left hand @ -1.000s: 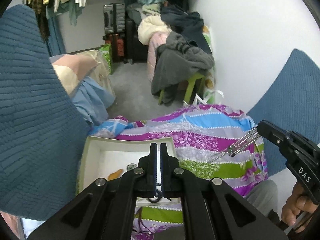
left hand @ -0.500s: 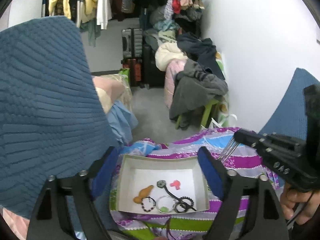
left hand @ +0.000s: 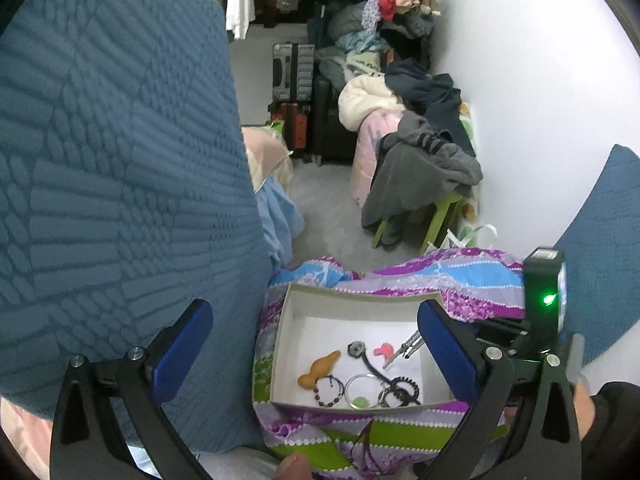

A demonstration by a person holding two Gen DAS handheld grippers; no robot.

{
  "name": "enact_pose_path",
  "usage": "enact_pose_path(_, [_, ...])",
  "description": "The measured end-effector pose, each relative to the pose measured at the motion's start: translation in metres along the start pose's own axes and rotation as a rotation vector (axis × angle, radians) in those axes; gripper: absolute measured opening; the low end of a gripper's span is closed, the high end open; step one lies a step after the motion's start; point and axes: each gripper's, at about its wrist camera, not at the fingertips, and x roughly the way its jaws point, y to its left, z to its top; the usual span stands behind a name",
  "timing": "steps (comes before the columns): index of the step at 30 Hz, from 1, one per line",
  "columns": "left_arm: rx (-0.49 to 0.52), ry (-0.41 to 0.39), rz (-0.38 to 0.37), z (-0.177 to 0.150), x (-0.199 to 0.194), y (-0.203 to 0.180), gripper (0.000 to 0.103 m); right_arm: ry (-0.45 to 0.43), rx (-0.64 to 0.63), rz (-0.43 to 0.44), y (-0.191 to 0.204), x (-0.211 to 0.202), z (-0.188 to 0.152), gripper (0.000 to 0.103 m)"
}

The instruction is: Organize jewelry

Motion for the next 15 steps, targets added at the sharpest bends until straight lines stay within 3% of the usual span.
enact_pose_path(5, [-0.014,0.03,0.012,-0.012,0.005,0.009,0.102,0.063,0.014,-0.013,-0.004,0.025,-0.017,0.002])
enact_pose_path(9, [-0.019,0.039,0.016,-0.016,0.004,0.009,0.102,0.079,0.016,0.003,-0.002,0.022,-0.02,0.007])
enact_pose_path(11, [-0.015,0.035,0.017,-0.015,0.001,0.007,0.102,0.072,0.016,0.002,-0.001,0.013,-0.017,0.023])
enact_pose_path(13, [-0.012,0.018,0.016,-0.013,-0.005,0.005,0.102,0.056,0.011,0.003,0.0,0.0,-0.011,0.026])
enact_pose_path(15, [-0.014,0.001,0.014,-0.01,-0.014,0.003,0.102,0.026,0.008,-0.009,0.002,-0.019,-0.004,0.041])
